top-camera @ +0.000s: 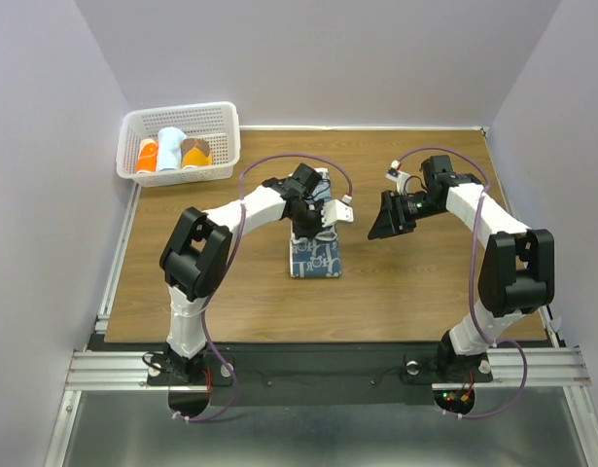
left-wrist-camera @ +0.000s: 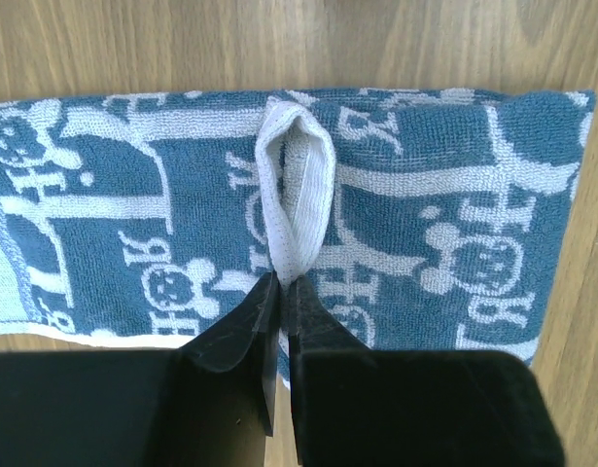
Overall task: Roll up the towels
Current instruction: Fold the towel, then roll the towel
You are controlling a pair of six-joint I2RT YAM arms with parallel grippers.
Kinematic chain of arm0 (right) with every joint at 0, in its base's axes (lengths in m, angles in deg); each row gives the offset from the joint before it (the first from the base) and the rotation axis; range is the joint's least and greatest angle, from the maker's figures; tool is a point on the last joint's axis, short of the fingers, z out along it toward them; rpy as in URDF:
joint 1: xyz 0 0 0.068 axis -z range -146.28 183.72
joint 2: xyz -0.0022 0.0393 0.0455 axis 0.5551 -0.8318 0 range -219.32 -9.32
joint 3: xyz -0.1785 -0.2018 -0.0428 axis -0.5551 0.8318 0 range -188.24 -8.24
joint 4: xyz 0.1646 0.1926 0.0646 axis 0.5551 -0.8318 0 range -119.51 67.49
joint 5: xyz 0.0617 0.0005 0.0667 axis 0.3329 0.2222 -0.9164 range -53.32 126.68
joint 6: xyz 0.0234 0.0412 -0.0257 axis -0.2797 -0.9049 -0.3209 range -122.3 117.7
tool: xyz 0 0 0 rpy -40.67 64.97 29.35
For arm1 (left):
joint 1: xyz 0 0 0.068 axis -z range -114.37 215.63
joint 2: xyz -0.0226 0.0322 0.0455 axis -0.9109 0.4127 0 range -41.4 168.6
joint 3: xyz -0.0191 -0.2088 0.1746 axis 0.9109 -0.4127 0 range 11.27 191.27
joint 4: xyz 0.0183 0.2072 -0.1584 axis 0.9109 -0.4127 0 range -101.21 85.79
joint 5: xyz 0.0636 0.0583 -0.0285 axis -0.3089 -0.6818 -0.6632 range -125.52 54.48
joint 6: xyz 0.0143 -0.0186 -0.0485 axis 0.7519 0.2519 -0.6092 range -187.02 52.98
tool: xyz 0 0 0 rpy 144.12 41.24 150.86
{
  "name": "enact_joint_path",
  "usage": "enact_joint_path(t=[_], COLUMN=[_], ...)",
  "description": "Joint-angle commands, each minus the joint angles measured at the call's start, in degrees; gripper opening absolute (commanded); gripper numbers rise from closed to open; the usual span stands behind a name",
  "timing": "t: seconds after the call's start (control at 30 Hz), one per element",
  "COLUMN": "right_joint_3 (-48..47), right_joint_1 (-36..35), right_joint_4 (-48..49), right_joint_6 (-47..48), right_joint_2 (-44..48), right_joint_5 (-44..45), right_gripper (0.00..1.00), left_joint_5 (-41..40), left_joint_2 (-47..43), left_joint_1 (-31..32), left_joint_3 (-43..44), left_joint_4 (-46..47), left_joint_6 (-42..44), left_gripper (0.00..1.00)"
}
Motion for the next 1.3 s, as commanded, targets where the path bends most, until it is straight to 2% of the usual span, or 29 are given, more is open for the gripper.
enact_joint_path(t=[0.0,0.1,0.13,0.17,0.23,0.3,0.33,0.37,0.43,0.5,0.7,0.77,0.87,0.97,1.03,1.27], right_joint_3=[0.8,0.8,0.9,1.0,1.1,1.0,0.8,0.8,0.0,-1.3,-5.2,-7.3,-10.4,-12.5,-12.5,-11.1], right_joint_1=[0.3,0.2,0.3,0.3,0.3,0.3,0.2,0.2,0.0,-1.1,-8.5,-10.7,-15.3,-17.4,-17.9,-18.1], right_joint_4=[1.1,1.0,1.1,1.1,1.2,1.1,1.3,1.3,1.8,3.4,10.2,13.3,16.7,19.4,20.9,22.5], right_joint_6=[0.4,0.5,0.5,0.7,1.0,1.3,1.5,1.6,1.4,-0.1,-6.5,-9.1,-13.0,-15.7,-17.3,-18.0], right_joint_2=[-0.6,-0.6,-0.6,-0.7,-0.7,-1.0,-1.1,-1.1,-1.4,-2.2,-7.3,-10.2,-15.1,-19.5,-21.5,-29.4], right_joint_5=[-1.5,-1.5,-1.5,-1.7,-1.8,-2.9,-3.9,-3.9,-6.4,-7.6,-8.6,-8.2,-8.5,-8.1,-7.2,-2.4], right_gripper=[0.67,0.67,0.67,0.67,0.65,0.60,0.54,0.54,0.48,0.45,0.44,0.44,0.44,0.44,0.44,0.42], left_joint_5=[-0.1,0.4,0.6,0.7,1.2,2.7,3.5,3.5,5.3,6.3,7.9,6.4,-0.5,-5.8,-8.5,-12.7], left_joint_2=[-0.4,-0.7,-1.0,-1.4,-2.2,-3.5,-4.7,-4.7,-7.8,-12.6,-27.7,-31.6,-38.7,-41.9,-42.3,-36.2], left_joint_1=[-0.5,-1.1,-1.3,-1.5,-2.5,-3.2,-4.1,-4.7,-6.4,-7.0,-6.4,-5.2,-0.1,6.2,10.2,15.4], left_joint_3=[1.8,2.5,3.1,4.4,6.4,9.9,12.1,12.6,12.5,8.1,-13.6,-22.5,-32.6,-40.4,-43.3,-45.8], left_joint_4=[0.1,-0.5,-0.9,-1.7,-2.8,-4.9,-6.0,-6.3,-5.7,-3.5,5.4,10.0,14.2,19.3,22.6,33.6], left_joint_6=[0.8,-0.3,-0.6,-0.9,-1.9,-2.9,-4.1,-4.7,-6.3,-6.1,-3.2,-1.8,4.0,6.2,6.0,4.1], left_gripper=[0.00,0.23,0.43,0.49,0.55,0.56,0.56,0.56,0.56,0.56,0.56,0.58,0.62,0.65,0.67,0.65])
